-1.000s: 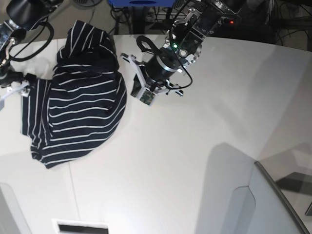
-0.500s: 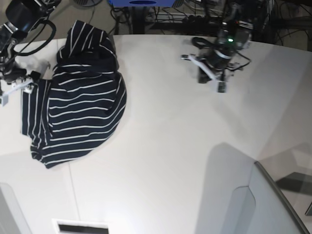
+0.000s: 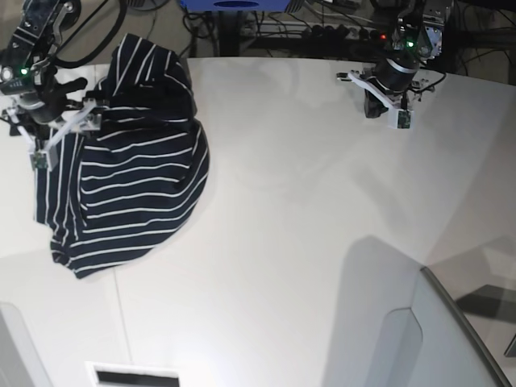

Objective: Layout the t-shirt on the table in an organized manner, then fold the t-shirt properly
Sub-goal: 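Lower the right gripper onto the striped shirt and grasp its fabric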

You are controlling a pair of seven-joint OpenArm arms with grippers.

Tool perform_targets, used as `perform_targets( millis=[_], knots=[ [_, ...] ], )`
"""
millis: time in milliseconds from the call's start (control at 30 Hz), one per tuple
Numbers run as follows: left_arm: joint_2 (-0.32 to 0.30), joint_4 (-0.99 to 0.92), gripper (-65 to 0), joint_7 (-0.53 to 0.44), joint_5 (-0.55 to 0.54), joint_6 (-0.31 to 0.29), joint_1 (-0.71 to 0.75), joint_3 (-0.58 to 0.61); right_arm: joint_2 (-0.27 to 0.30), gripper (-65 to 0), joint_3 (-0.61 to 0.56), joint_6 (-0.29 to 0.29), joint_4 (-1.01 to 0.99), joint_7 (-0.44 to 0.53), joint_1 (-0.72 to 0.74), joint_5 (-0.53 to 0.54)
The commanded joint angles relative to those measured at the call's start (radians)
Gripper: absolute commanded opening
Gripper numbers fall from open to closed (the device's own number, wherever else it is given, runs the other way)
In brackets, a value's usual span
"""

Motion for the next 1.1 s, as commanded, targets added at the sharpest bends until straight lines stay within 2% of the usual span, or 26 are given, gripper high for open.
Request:
perform_targets(
  millis=[0, 367, 467, 567, 700, 867, 1000, 1067],
  knots=[
    [-0.002, 0.014, -65.0, -0.021, -0.001, -0.002, -0.006, -0.004, 0.003, -10.8, 0.0, -0.004, 0.016, -0.001, 0.007, 0.007],
    [-0.002, 0.012, -65.0, -0.021, -0.001, -0.003, -0.009, -0.005, 0.002, -12.2, -0.004, -0.01, 0.022, -0.155, 0.001, 0.219],
    [-0.002, 0.012, -65.0, -0.021, -0.001, -0.003, -0.009, -0.01, 0.0, -20.1, -0.006, -0.011, 0.019, -0.161, -0.008, 0.262],
    [-0.002, 0.012, -65.0, -0.021, -0.001, -0.003, -0.009, -0.013, -0.001, -25.1, -0.003, -0.024, 0.013, -0.161, -0.008, 0.277],
    [-0.002, 0.012, -65.0, -0.021, -0.001, -0.003, -0.009, -0.013, -0.001, -25.2, -0.001, -0.039, -0.016, -0.161, -0.01, 0.291],
    [-0.003, 0.012, -65.0, -0.021, -0.001, -0.003, -0.009, -0.007, -0.001, -25.2, 0.0, -0.047, -0.081, -0.155, -0.014, 0.394],
    [-0.003, 0.012, -65.0, -0.021, -0.001, -0.003, -0.009, -0.005, -0.001, -26.1, 0.0, -0.047, -0.093, -0.153, -0.014, 0.397],
    [-0.003, 0.012, -65.0, -0.021, -0.001, -0.003, -0.009, -0.007, -0.001, -30.0, -0.001, -0.047, -0.093, -0.153, -0.014, 0.398]
  ],
)
